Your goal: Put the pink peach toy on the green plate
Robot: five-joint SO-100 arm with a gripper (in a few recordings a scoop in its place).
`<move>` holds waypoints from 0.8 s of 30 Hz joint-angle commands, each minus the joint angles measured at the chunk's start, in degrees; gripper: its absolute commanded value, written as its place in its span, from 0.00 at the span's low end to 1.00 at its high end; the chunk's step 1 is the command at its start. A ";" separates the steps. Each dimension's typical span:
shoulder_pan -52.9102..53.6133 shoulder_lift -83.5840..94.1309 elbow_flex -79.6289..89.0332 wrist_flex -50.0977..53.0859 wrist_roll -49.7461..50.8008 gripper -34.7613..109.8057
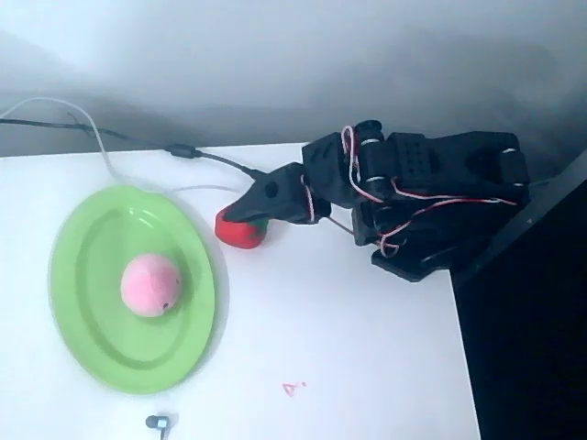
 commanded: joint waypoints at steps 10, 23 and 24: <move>0.18 12.83 7.82 13.62 1.14 0.24; -2.72 12.83 9.84 20.57 2.02 0.24; -2.72 12.83 10.11 20.83 2.11 0.24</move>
